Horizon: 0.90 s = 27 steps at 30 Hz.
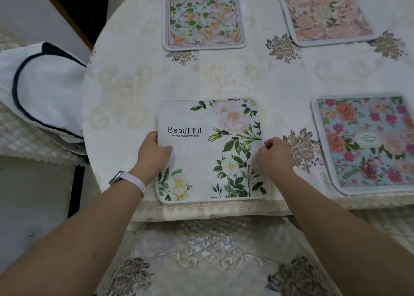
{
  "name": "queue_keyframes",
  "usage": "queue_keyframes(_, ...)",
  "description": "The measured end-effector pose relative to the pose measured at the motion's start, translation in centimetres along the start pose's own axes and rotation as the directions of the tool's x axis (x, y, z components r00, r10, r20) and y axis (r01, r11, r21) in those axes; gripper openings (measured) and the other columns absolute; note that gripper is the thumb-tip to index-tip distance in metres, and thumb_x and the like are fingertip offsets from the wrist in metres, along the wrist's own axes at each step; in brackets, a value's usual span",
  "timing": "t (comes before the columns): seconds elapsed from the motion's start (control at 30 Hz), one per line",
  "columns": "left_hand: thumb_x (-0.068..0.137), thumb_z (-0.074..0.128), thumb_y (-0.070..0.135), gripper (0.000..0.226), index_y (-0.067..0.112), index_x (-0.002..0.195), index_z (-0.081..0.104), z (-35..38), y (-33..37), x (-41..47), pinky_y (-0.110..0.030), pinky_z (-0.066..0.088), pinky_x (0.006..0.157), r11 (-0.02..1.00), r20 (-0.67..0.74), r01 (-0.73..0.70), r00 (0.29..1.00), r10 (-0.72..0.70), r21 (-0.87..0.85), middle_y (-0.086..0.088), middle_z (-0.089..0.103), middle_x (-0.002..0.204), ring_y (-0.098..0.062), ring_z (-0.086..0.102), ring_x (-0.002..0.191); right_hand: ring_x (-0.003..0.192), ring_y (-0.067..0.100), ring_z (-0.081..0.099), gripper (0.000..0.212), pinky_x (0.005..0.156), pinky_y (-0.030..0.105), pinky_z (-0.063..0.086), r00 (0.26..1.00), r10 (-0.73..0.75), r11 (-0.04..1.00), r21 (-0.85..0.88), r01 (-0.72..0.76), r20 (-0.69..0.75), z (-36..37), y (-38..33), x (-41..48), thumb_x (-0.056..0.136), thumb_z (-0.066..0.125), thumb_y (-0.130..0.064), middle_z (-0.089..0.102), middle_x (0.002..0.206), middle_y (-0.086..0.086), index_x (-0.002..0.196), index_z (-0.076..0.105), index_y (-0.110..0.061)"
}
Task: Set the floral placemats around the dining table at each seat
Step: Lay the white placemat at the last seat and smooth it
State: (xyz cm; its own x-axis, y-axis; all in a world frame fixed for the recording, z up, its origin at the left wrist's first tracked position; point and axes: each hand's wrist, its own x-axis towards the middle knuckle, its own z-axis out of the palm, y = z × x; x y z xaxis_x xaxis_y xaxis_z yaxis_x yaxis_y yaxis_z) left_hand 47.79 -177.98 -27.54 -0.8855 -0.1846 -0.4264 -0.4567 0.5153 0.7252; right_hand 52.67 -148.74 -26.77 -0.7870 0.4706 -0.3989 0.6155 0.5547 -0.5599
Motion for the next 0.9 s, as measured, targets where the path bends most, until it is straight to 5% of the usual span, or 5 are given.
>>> queue_keyframes(0.23,0.083,0.064,0.008,0.062,0.019,0.139,0.039,-0.2,-1.1,-0.9,-0.034,0.048,0.079,0.999,-0.030,-0.033,0.999,0.034,0.043,0.009,0.053,0.096,-0.019,0.058,0.089,0.079,0.023,0.053,0.015,0.067,0.030,0.039,1.000,-0.001,1.000,-0.030,0.001,0.019,0.0,0.1,0.4,0.094,0.049,-0.009,0.058,0.093,0.006,0.107,0.056,-0.008)
queue_keyframes(0.43,0.076,0.071,0.022,0.068,0.013,0.138,0.046,-0.9,-2.7,-2.2,-0.038,0.044,0.103,0.959,0.050,-0.121,0.992,0.112,0.256,-0.011,0.047,0.132,-0.023,0.054,0.114,0.076,0.020,0.052,0.016,0.061,0.029,0.039,0.997,-0.072,0.993,-0.091,0.073,0.009,0.2,0.8,0.3,0.089,0.050,-0.012,0.062,0.097,0.009,0.103,0.058,-0.008)
queue_keyframes(0.63,0.072,0.078,0.050,0.095,0.024,0.150,0.029,-1.2,-5.5,-6.3,-0.039,0.028,0.116,0.856,0.288,-0.341,0.927,0.239,0.388,0.000,0.009,0.161,-0.019,0.017,0.146,0.130,0.032,0.039,0.072,0.104,0.046,0.039,0.930,-0.282,0.843,-0.402,0.357,0.234,0.0,1.9,-2.9,0.082,0.068,-0.048,0.034,0.147,0.017,0.141,0.037,-0.021)
queue_keyframes(0.77,0.065,0.082,0.055,0.102,0.029,0.149,0.031,-1.7,-7.2,-7.6,-0.035,0.033,0.112,0.775,0.355,-0.447,0.884,0.305,0.447,-0.001,0.005,0.163,-0.023,0.025,0.145,0.149,0.030,0.008,0.099,0.119,0.048,0.020,0.875,-0.262,0.754,-0.478,0.449,0.408,0.0,3.4,-4.6,0.074,0.067,-0.067,-0.001,0.164,0.011,0.152,0.019,-0.029)
queue_keyframes(0.9,0.069,0.081,0.049,0.093,0.028,0.148,0.036,-1.9,-7.8,-7.9,-0.033,0.036,0.110,0.787,0.349,-0.462,0.876,0.332,0.409,0.002,0.008,0.162,-0.020,0.028,0.144,0.151,0.028,-0.002,0.102,0.121,0.045,0.010,0.848,-0.274,0.727,-0.479,0.491,0.454,-0.1,4.1,-5.4,0.075,0.067,-0.067,-0.007,0.164,0.012,0.155,0.017,-0.026)
